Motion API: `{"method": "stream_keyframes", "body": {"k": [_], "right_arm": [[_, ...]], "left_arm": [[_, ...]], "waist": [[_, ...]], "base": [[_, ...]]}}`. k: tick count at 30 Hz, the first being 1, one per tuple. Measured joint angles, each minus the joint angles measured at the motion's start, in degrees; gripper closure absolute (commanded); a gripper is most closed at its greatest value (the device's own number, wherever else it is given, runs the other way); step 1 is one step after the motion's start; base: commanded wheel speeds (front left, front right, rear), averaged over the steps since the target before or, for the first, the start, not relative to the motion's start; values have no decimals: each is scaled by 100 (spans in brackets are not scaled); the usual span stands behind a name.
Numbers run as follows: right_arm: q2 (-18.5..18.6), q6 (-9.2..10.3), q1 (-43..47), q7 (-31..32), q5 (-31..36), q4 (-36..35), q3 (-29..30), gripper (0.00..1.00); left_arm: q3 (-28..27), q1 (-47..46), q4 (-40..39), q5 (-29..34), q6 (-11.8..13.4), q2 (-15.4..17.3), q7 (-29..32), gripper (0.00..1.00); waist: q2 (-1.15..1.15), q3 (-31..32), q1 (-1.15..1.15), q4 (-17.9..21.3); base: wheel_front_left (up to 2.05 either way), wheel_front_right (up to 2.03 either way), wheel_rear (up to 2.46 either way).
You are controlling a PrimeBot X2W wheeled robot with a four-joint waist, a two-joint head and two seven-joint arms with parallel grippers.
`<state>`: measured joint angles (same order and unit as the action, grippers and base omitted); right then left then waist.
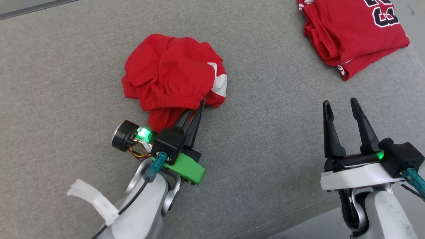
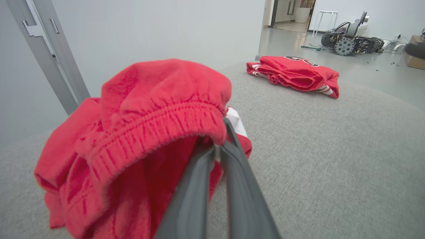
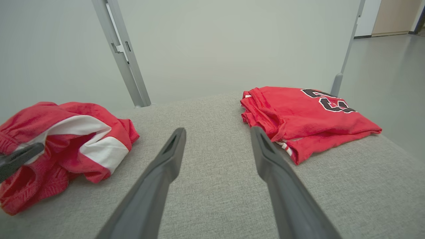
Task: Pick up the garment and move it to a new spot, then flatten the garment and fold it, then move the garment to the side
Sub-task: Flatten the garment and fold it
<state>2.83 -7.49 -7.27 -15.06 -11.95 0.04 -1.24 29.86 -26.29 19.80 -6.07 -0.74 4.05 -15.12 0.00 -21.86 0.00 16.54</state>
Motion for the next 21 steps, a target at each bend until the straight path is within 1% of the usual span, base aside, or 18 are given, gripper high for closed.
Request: {"method": "stream_keyframes", "body": {"k": [5, 9, 11, 14, 16, 19, 21], "right_arm": [[-1, 0, 171, 0, 103, 44, 21, 0], [-1, 0, 253, 0, 163, 69, 40, 0], [-1, 0, 297, 0, 205, 74, 38, 0], [-3, 0, 360, 0, 238, 69, 40, 0], [-1, 0, 372, 0, 253, 67, 64, 0], [-2, 0, 463, 0, 257, 63, 81, 0], [-1, 0, 495, 0, 259, 55, 86, 0]], "left_arm": [[-24, 196, -533, -86, -275, 23, 0, 100], [-14, 286, -1018, -216, -391, 21, 0, 100], [7, 347, -1294, -424, -460, 12, 2, 100], [-78, 404, -1737, -687, -477, 14, 232, 100], [-223, 532, -1949, -818, -405, 93, 470, 100], [-694, 995, -2158, -1145, -131, 335, 680, 100], [-1026, 1380, -2164, -1262, 78, 553, 786, 100]], "waist": [[0, 261, 0, -259], [0, 475, 0, -475], [0, 599, 0, -619], [0, 747, 0, -807], [0, 830, 0, -923], [0, 948, 0, -1088], [0, 1013, 0, -1198]], "base": [[0, 0, 0], [0, 0, 0], [0, 0, 0], [0, 0, 0], [0, 0, 0], [0, 0, 0], [0, 0, 0]]}}
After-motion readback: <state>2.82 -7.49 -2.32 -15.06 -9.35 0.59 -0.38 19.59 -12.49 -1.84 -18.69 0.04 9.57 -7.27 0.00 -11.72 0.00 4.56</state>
